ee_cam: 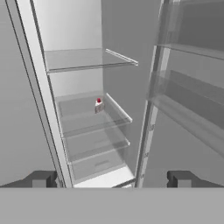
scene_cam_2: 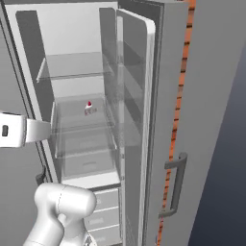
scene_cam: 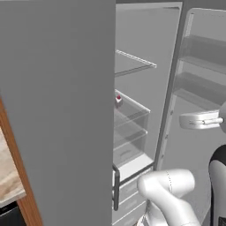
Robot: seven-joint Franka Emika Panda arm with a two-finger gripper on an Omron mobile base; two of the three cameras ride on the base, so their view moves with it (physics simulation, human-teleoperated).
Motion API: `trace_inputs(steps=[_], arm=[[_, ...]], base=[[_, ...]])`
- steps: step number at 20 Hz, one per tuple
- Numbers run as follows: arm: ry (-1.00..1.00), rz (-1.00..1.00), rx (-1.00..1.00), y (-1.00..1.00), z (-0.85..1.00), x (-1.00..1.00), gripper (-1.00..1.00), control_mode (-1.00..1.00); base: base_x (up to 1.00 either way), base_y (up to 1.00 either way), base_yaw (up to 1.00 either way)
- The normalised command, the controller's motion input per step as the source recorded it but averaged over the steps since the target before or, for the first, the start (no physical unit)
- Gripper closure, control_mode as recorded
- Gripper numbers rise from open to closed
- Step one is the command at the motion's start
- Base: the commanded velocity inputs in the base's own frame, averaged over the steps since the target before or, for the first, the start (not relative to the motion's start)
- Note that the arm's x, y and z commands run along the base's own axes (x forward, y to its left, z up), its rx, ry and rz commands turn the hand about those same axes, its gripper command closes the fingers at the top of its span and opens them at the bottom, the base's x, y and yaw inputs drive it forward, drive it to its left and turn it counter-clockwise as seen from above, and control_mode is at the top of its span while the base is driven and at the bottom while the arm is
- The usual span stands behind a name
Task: Take the cakes from the fridge and place them on the empty tray on the dining counter.
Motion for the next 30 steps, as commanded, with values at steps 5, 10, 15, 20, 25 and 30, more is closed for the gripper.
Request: trace_inputs(steps=[5, 10, 15, 20, 25, 30], arm=[[0.0, 0.0, 0.0, 0.0, 0.0, 0.0, -1.0, 1.0], [0.0, 0.0, 0.0, 0.0, 0.0, 0.0, -1.0, 1.0], [0.0, 0.0, 0.0, 0.0, 0.0, 0.0, -1.0, 1.0], [0.0, 0.0, 0.0, 0.0, 0.0, 0.0, -1.0, 1.0], [0.0, 0.0, 0.0, 0.0, -0.03, 0.13, -1.0, -1.0], [0.0, 0.0, 0.0, 0.0, -0.19, 0.88, -1.0, -1.0]], base=[[0.53, -0.07, 0.37], [0.51, -0.4, 0.16], [0.59, -0.07, 0.0], [0.52, 0.0, -0.03], [0.44, 0.0, -0.02], [0.0, 0.0, 0.0]])
